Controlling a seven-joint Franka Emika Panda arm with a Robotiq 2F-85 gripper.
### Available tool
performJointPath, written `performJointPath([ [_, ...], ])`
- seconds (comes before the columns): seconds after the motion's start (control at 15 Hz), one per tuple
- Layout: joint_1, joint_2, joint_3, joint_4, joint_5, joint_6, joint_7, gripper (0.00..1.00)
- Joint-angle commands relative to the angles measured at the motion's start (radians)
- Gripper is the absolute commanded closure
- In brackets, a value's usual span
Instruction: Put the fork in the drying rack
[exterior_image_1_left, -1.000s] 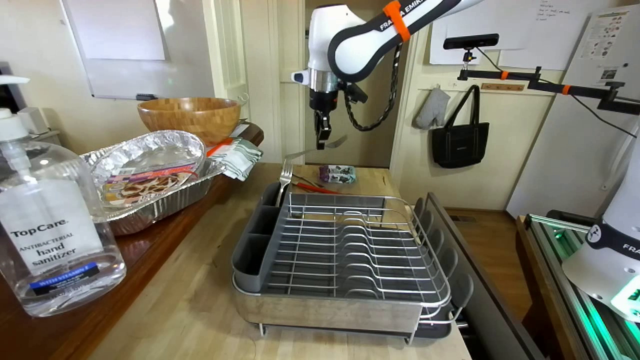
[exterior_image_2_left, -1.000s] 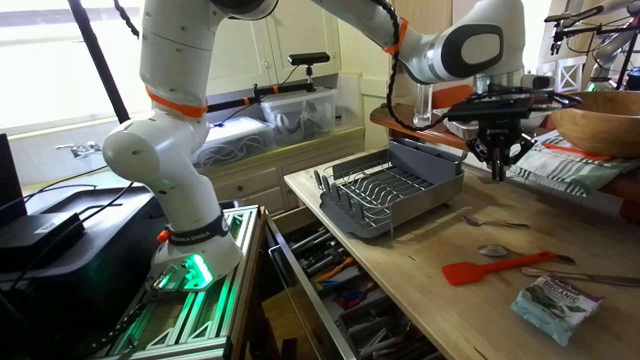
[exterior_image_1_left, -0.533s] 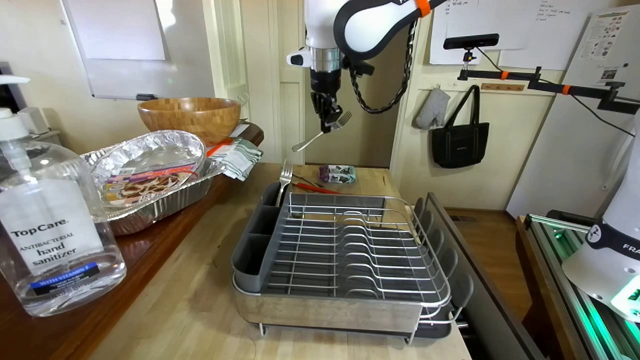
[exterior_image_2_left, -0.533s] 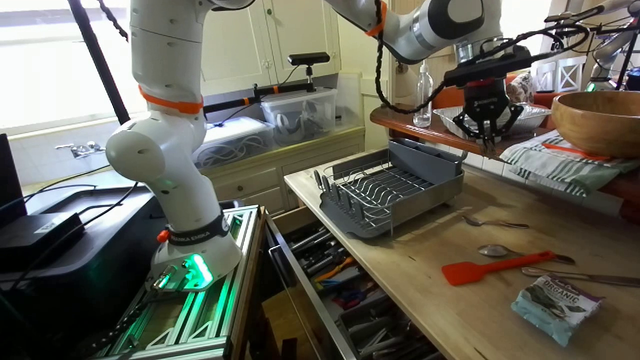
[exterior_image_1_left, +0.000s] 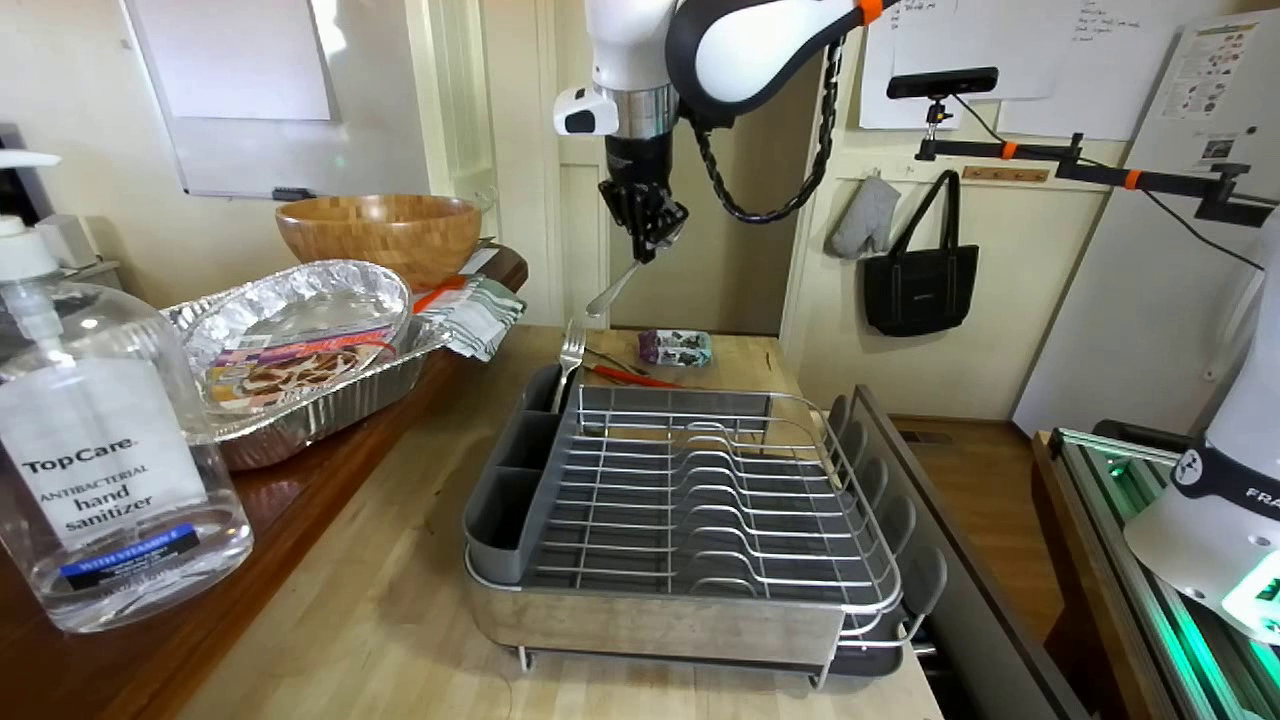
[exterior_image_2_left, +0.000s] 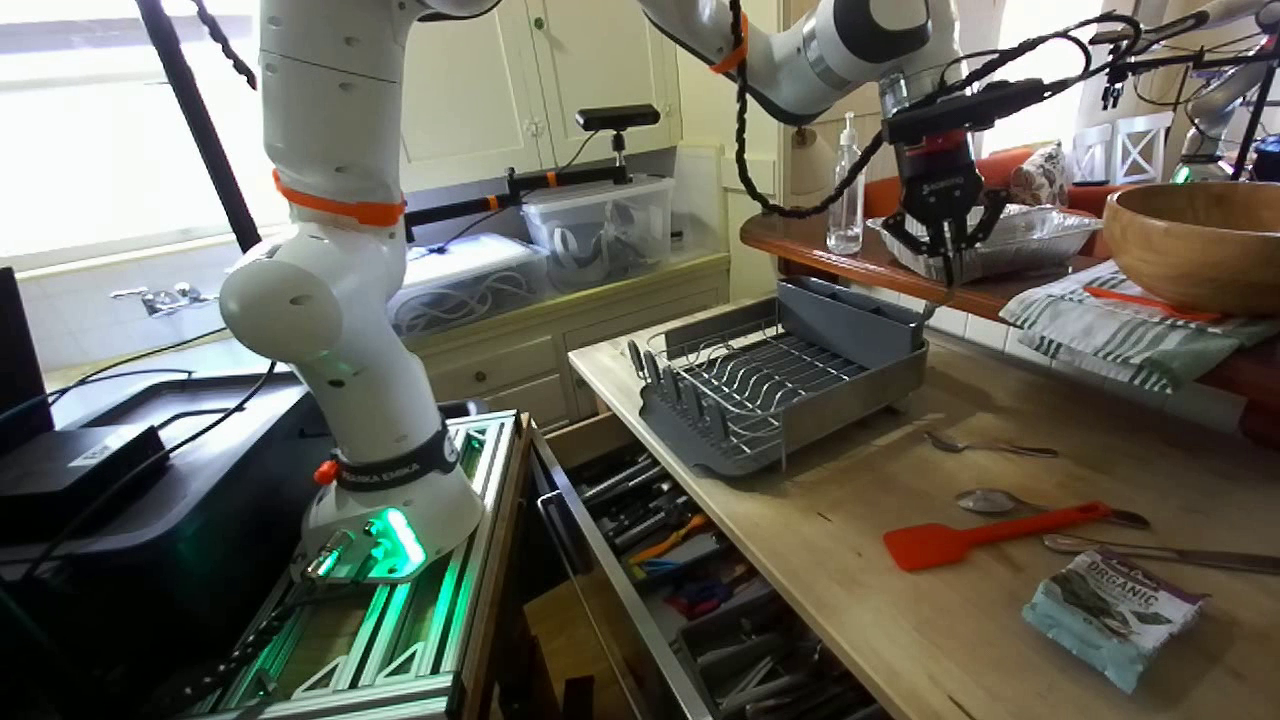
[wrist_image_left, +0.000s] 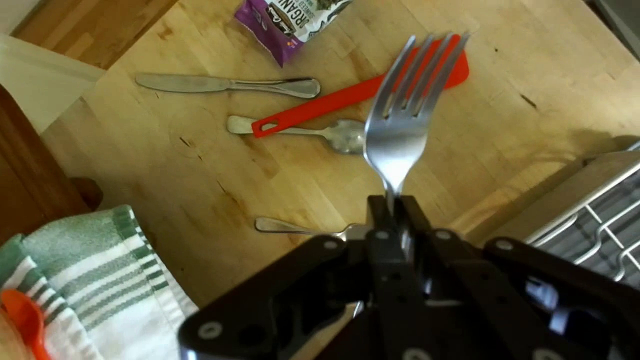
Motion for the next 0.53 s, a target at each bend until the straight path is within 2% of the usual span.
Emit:
performJointPath([
  [0.0, 0.036, 0.007, 0.002, 0.024, -0.066, -0.069, -0.069, 0.98],
  [0.47, 0.09, 0.035, 0.017, 0.051, -0.167, -0.116, -0.138, 0.98],
])
